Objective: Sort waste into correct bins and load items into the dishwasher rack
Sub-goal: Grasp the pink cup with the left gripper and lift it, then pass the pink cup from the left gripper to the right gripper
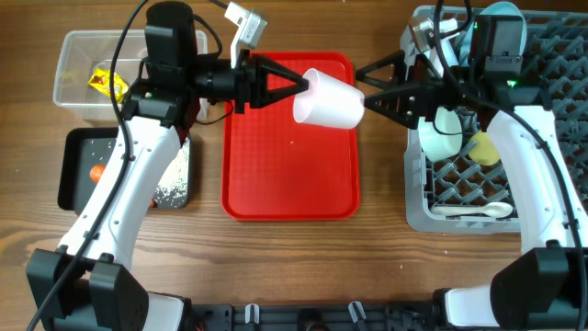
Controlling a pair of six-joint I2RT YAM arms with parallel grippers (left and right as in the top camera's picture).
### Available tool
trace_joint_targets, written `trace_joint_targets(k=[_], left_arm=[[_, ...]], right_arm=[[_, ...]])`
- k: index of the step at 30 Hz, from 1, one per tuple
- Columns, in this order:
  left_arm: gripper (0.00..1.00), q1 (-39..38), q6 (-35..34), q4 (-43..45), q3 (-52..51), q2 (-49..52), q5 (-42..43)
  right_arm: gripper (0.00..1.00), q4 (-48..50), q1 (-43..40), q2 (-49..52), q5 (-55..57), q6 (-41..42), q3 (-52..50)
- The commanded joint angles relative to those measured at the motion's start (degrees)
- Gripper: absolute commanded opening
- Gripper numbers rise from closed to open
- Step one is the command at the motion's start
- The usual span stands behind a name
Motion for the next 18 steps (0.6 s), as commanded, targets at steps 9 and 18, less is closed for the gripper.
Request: trace_joint_targets(k=[9,18], left_arm=[[0.04,0.1,-1.6,0.4,0.2,-0.9,-3.5],[0.04,0.1,-1.7,0.5,0.2,-0.9,-8.4]], right_arm=[[1.0,3.7,6.4,0.2,-3.6,-1.9,0.4],[1.0,3.7,6.4,0.2,-3.6,-1.9,0.4]])
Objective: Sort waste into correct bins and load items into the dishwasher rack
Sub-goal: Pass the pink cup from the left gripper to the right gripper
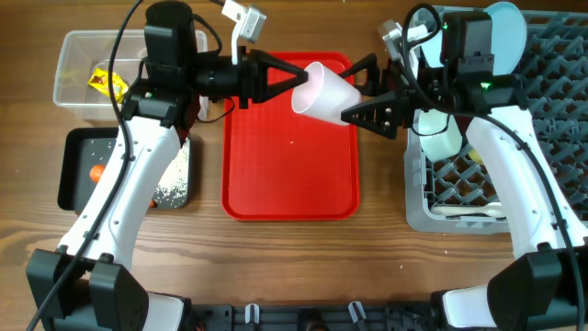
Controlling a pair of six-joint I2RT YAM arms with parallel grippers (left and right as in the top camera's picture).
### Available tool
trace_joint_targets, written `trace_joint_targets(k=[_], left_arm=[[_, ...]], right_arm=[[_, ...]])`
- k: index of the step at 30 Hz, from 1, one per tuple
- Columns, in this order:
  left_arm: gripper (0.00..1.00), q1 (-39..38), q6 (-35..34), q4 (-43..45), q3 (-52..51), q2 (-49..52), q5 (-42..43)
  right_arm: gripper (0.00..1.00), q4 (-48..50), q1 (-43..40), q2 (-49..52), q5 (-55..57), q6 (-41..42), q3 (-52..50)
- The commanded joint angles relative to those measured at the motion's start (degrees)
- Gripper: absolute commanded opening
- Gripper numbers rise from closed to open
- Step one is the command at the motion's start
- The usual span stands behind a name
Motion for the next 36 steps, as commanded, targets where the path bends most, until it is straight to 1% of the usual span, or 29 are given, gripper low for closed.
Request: trace_joint_targets(k=[1,5,8,10,16,18,21,22,24,27,28,31,33,36], left_arm=[[0.04,0.0,-1.4,0.6,0.2,-0.9,-2.6],[0.04,0.0,-3.4,2.7,0.2,-1.0,-2.9],[0.04,0.0,-3.5,2.8,0.2,-1.0,-2.9],[0.04,0.0,-3.5,2.8,0.2,-1.0,-2.9],[0.04,0.0,-3.5,2.7,0.2,-1.0,-2.9],[0.04,0.0,-3.5,2.3,0.2,-1.0,-2.9],[0.04,0.0,-3.5,1.4,0.2,-1.0,-2.9],[0.04,0.0,-3.5,1.3,0.2,-1.0,-2.9],[0.04,0.0,-3.5,1.1,0.2,-1.0,-2.9],[0.04,0.0,-3.5,0.9,0.2,-1.0,-2.9],[0.04,0.0,-3.5,0.8,0.2,-1.0,-2.9],[0.04,0.0,-3.5,0.8,0.2,-1.0,-2.9],[0.04,0.0,-3.5,0.9,0.2,-1.0,-2.9],[0.04,0.0,-3.5,1.3,0.2,-1.0,-2.9]], right_arm=[[1.0,0.3,0.1,0.2,-3.6,-1.1,0.4],[1.0,0.5,2.1,0.3,-2.2,-1.6,0.4],[0.99,0.6,2.9,0.9,-0.2,-1.6,0.4],[0.93,0.5,2.9,1.0,0.5,-1.6,0.4],[0.72,0.9,2.9,1.0,1.0,-1.6,0.4],[0.69,1.5,2.9,1.0,1.0,-1.6,0.4],[0.7,4.6,2.9,1.0,1.0,1.2,0.4],[0.73,6.4,2.9,1.0,1.0,2.9,0.4],[0.77,9.2,2.9,1.0,1.0,5.2,0.4],[0.77,13.6,2.9,1.0,1.2,9.2,0.4],[0.77,14.2,2.9,1.0,1.2,9.9,0.4],[0.7,14.7,2.9,1.0,1.2,10.4,0.4],[0.69,14.2,2.9,1.0,1.2,10.4,0.4],[0.79,12.1,2.9,1.0,1.6,10.1,0.4]])
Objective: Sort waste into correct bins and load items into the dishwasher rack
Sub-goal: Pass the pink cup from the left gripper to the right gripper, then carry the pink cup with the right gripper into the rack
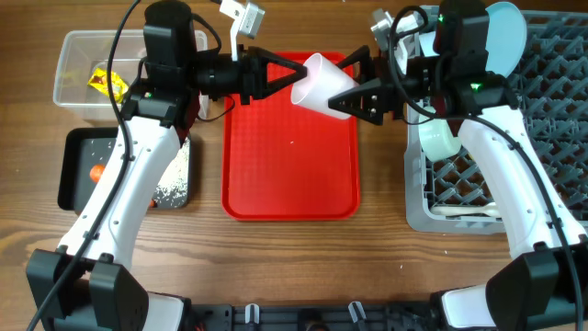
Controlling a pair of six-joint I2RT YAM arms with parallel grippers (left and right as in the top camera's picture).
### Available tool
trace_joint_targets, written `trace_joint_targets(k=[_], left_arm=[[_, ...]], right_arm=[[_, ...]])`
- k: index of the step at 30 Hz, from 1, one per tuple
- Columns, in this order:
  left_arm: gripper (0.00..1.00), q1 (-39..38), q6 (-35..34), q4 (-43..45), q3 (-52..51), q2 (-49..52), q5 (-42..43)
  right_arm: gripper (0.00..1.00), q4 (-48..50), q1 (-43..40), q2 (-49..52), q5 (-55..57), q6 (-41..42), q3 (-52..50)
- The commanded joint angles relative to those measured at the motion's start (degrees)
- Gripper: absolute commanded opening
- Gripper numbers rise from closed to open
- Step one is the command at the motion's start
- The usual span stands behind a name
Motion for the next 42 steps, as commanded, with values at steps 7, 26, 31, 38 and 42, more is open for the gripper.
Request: trace_joint_targets(k=[7,26,31,38,42], left_arm=[[0.04,0.1,-0.3,0.8,0.2,-1.0,-0.5],[0.53,0.1,0.3,-1.3,0.2,-1.0,-1.7],[0.73,0.1,0.4,-6.6,0.2,-1.0,-8.8],[1.0,0.1,0.3,-17.0,0.2,-1.0,-24.9],[1.0,0.1,0.3,-21.9,0.2,-0.9,-31.8]], right_arm=[[0.83,-1.8,0.3,0.9,0.8,0.0,0.5],[0.5,-2.2,-3.7,-0.4,11.7,6.8,0.5],[0.5,-10.0,-8.2,-3.9,31.0,8.1,0.5],[0.5,-25.9,-18.7,-11.7,51.0,13.9,1.1],[0.5,-40.0,-27.1,-12.6,62.4,13.2,5.2]])
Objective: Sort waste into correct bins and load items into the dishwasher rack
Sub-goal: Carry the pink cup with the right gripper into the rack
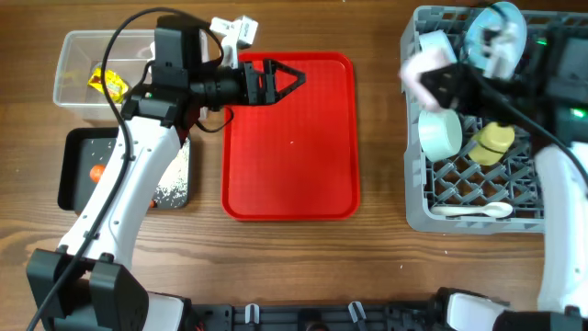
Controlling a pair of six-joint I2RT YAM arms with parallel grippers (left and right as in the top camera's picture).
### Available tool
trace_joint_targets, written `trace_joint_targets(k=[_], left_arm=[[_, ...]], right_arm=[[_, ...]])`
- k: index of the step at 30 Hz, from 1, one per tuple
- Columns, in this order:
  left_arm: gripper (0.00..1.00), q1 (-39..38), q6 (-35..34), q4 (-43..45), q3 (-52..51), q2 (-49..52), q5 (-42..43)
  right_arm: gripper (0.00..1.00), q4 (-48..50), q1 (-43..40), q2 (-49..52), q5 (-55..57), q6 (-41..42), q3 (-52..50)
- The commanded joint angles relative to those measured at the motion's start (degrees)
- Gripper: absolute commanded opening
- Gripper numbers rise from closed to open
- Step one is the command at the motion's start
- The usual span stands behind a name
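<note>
The white paper cup (421, 68), blurred by motion, hangs over the left edge of the grey dishwasher rack (415, 219), and my right gripper (441, 83) is shut on it. My left gripper (296, 75) reaches over the top of the red tray (289, 175); it looks open and holds nothing. Further left stand the waste bins: a clear one (73, 51) with a yellow wrapper (106, 83) inside, and a black one (72, 198) holding an orange scrap (96, 172).
The rack carries a light blue plate (501, 23), a mint cup (441, 133), a yellow cup (496, 140) and a white spoon (473, 211). A speckled grey pad (173, 179) lies beside the black bin.
The left gripper has let go of the cup and drawn back to the left. The right gripper now holds the cup alone and has carried it right, over the rack.
The left gripper first held the cup over the tray's top while the right gripper stood open by the rack. The right gripper then came closer, and later closed on the cup's base beside the left. Now only the right holds it, at the rack.
</note>
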Motion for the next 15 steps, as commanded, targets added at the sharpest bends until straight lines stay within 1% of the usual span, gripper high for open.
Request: trace_joint_targets(k=[1,3,5,7,15], left_arm=[[1.0,0.1,0.5,-3.1,0.2,-1.0,-9.1],[1.0,0.1,0.5,-4.5,0.2,-0.9,-11.6],[1.0,0.1,0.5,-4.5,0.2,-0.9,-12.1],[1.0,0.1,0.5,-4.5,0.2,-0.9,-12.1],[1.0,0.1,0.5,-4.5,0.2,-1.0,-12.1]], right_arm=[[0.51,-10.4,-6.8,-0.8,15.7,-0.3,4.7],[0.51,-15.0,-9.5,-0.7,21.0,-0.5,4.8],[0.52,-18.1,-11.0,-0.7,24.7,-0.9,4.8],[0.55,-20.8,-12.1,-0.5,27.8,-0.9,4.8],[0.56,-28.0,-12.4,3.4,36.2,0.5,4.7]])
